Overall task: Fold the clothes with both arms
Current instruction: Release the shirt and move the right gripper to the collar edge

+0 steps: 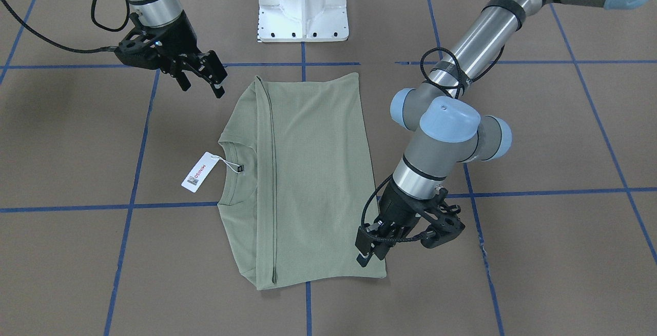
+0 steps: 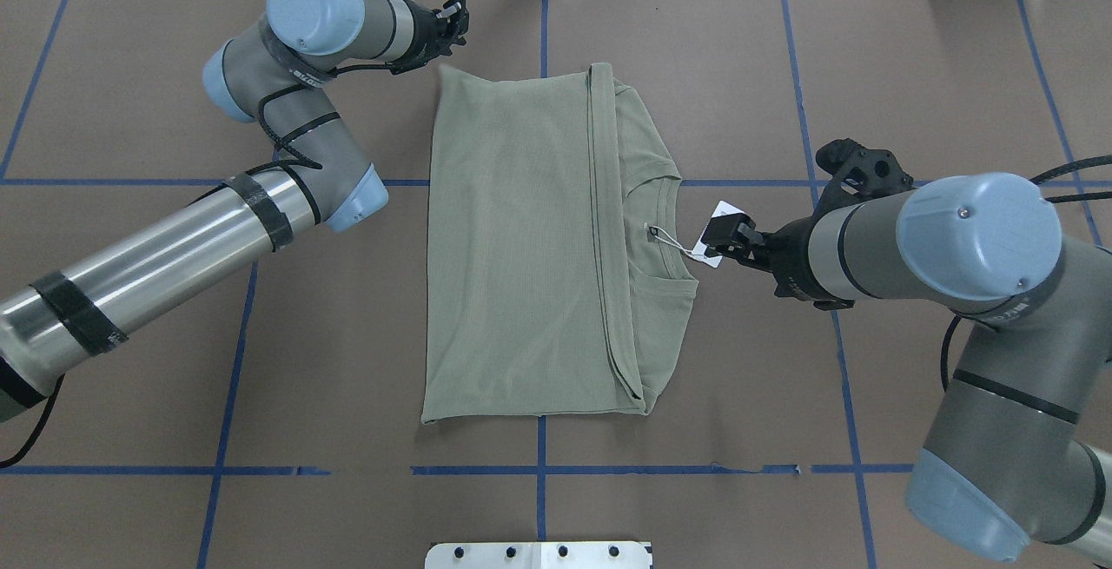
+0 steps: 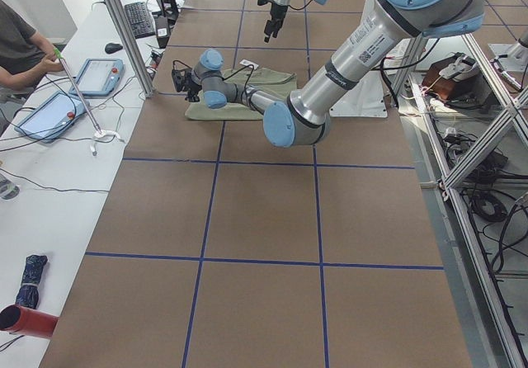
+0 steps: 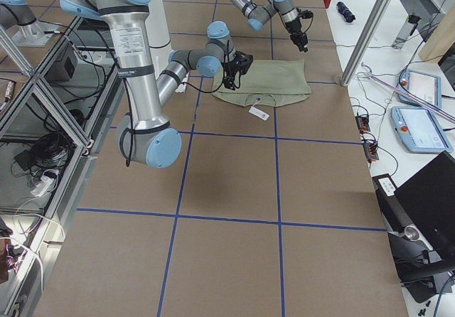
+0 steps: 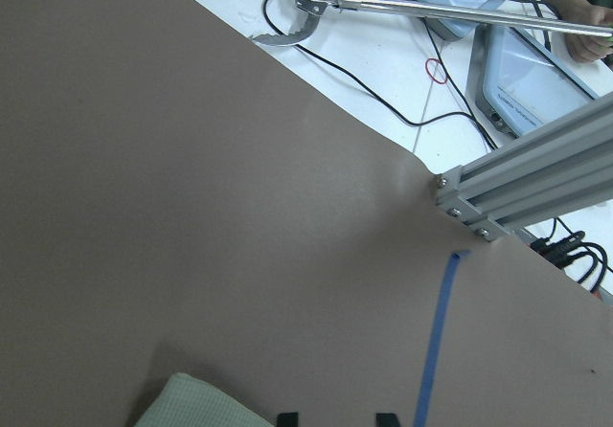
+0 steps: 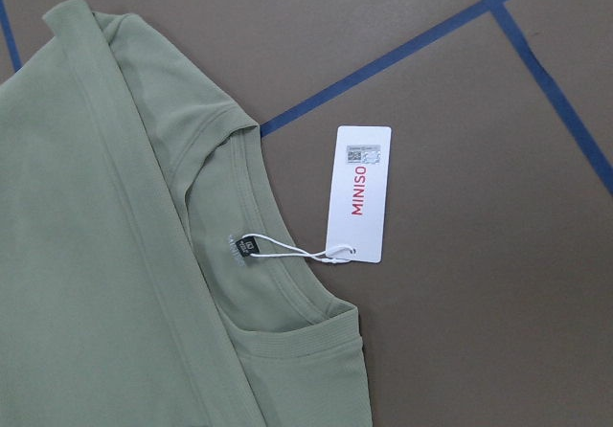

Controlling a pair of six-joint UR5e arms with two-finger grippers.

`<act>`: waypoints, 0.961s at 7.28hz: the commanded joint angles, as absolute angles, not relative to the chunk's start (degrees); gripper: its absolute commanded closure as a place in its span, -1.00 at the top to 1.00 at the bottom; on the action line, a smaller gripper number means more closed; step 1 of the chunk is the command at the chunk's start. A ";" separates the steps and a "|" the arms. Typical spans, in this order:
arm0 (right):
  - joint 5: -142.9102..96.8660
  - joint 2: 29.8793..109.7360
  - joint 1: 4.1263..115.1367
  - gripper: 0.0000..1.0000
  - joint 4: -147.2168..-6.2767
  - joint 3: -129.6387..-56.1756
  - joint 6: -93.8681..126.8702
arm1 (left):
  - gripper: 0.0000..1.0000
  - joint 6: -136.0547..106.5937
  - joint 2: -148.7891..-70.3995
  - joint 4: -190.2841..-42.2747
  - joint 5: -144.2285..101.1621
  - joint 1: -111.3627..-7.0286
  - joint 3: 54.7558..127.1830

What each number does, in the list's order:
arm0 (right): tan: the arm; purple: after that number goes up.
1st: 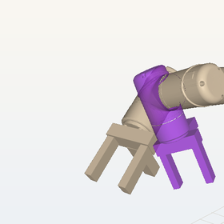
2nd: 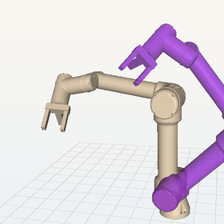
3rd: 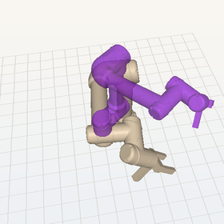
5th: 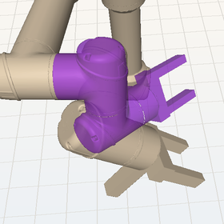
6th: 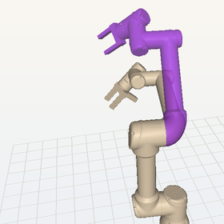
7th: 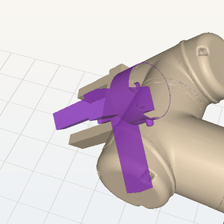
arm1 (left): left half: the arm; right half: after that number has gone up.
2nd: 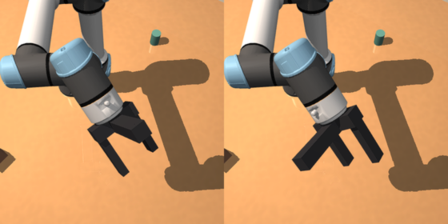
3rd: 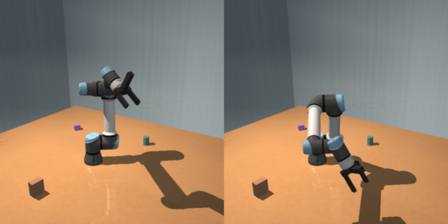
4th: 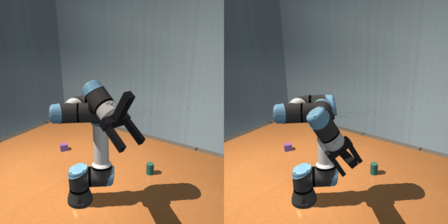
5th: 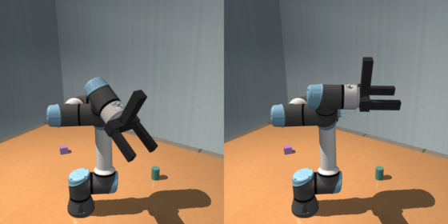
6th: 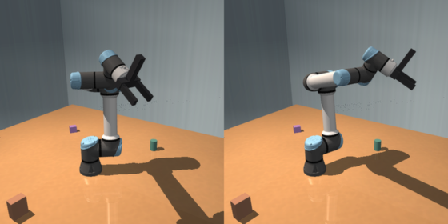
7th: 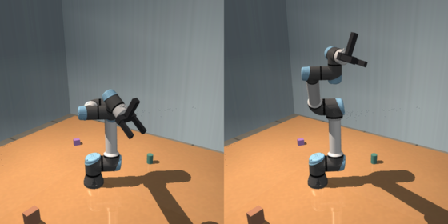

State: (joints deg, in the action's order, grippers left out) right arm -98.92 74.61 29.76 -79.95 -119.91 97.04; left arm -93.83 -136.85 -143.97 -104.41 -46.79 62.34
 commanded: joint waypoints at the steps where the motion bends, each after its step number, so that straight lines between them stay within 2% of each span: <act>1: -98.52 71.47 26.12 1.00 -80.42 -115.43 96.25 | 0.36 -93.95 -123.99 -143.53 -110.81 -46.93 80.24; 2: -98.87 68.76 23.84 1.00 -80.59 -111.66 93.54 | 0.36 -93.96 -119.84 -143.44 -111.96 -46.93 85.12; 3: -98.96 66.38 21.73 1.00 -84.25 -109.88 84.38 | 0.36 -93.96 -118.40 -143.52 -112.76 -46.93 86.30; 5: -102.72 58.57 21.45 1.00 -97.59 -107.76 67.49 | 0.36 -93.78 -117.60 -143.53 -112.76 -46.85 86.13; 7: -104.14 54.27 21.09 0.99 -98.61 -100.77 56.31 | 0.36 -93.34 -117.60 -143.53 -112.59 -46.76 85.35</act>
State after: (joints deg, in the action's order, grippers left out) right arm -102.93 57.92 21.22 -97.07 -105.35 63.95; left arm -93.54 -117.71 -143.52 -112.70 -46.83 85.79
